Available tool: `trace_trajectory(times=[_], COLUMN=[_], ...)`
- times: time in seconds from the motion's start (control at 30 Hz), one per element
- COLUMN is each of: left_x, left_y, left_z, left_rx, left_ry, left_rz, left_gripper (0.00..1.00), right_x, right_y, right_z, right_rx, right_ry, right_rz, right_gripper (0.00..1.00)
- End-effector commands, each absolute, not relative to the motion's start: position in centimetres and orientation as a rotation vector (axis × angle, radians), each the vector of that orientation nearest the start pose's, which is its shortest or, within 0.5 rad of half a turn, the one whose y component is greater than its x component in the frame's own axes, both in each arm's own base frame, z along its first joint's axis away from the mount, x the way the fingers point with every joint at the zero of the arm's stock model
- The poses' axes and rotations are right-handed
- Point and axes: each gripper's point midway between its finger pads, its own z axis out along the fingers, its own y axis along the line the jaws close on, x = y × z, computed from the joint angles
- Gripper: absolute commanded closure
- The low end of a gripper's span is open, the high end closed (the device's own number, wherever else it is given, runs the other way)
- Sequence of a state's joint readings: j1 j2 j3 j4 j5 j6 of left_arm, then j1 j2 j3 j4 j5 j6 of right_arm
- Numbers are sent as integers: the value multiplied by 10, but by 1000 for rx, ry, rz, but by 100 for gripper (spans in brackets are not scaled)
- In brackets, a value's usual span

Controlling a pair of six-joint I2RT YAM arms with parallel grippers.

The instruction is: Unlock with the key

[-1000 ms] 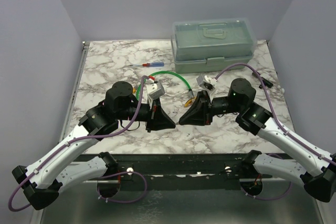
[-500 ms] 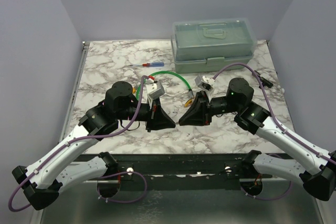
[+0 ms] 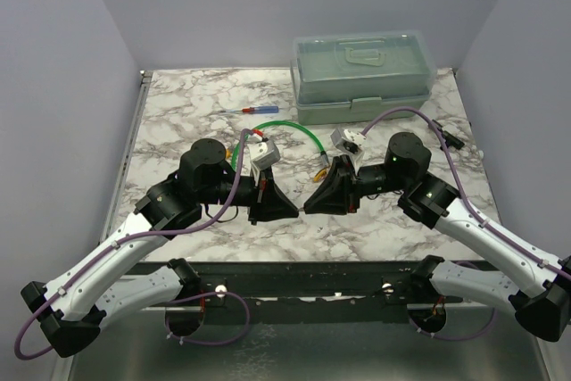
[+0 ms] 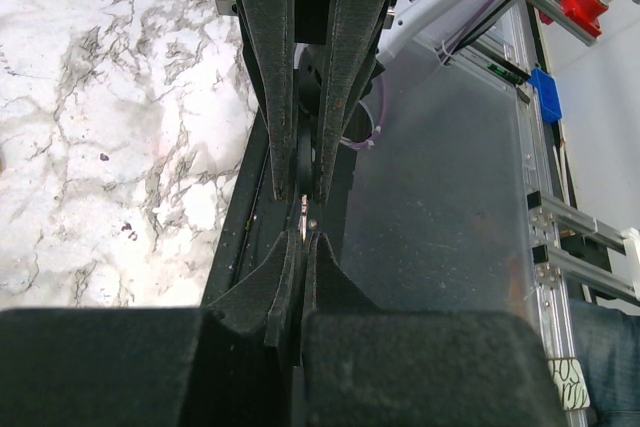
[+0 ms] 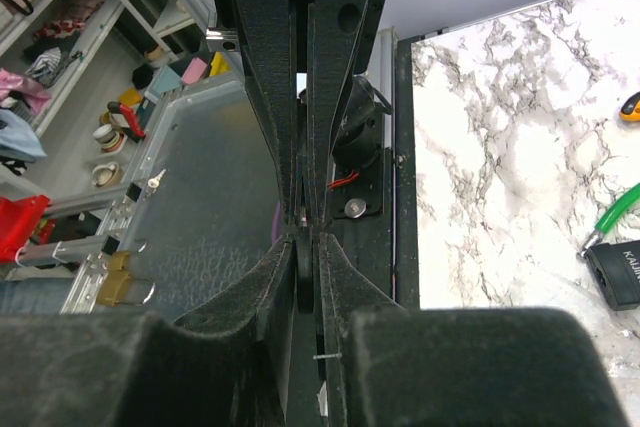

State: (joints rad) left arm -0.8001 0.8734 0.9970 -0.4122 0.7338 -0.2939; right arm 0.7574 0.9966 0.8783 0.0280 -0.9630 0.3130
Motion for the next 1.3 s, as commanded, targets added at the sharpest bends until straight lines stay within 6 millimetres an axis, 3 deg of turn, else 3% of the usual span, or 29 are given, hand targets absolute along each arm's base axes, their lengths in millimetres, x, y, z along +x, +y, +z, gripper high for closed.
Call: trace_trajectory(times=[0.0, 0.2, 0.57, 0.7, 0.8, 0.83, 0.93, 1.0, 1.1, 1.27], left_x=[92, 91, 92, 94, 98, 99, 101, 106, 115, 145], left_y=[-276, -274, -273, -275, -276, -277, -275, -272, -267, -255], left_z=[312, 309, 308, 305, 302, 300, 298, 297, 295, 283], left_rx=[1054, 1054, 1045, 1043, 1036, 1031, 1020, 984, 921, 732], left_ry=[1726, 1735, 1739, 1752, 1764, 1770, 1769, 1776, 1790, 1888], left_rz=[-1397, -1389, -1376, -1374, -1367, -1362, -1339, -1302, -1246, -1079], left_gripper=[100, 100, 100, 100, 100, 87, 27, 5, 1, 1], right_x=[99, 98, 98, 98, 96, 97, 111, 117, 127, 167], right_y=[306, 305, 306, 307, 307, 307, 306, 303, 299, 282], right_z=[325, 327, 325, 322, 321, 320, 317, 311, 302, 275], right_rx=[-1204, -1205, -1207, -1210, -1218, -1208, -1119, -1065, -980, -731], right_ry=[1431, 1429, 1432, 1429, 1422, 1426, 1462, 1489, 1535, 1690], right_rz=[1573, 1568, 1580, 1590, 1602, 1594, 1512, 1465, 1405, 1184], right_gripper=[82, 77, 81, 88, 100, 100, 100, 100, 100, 100])
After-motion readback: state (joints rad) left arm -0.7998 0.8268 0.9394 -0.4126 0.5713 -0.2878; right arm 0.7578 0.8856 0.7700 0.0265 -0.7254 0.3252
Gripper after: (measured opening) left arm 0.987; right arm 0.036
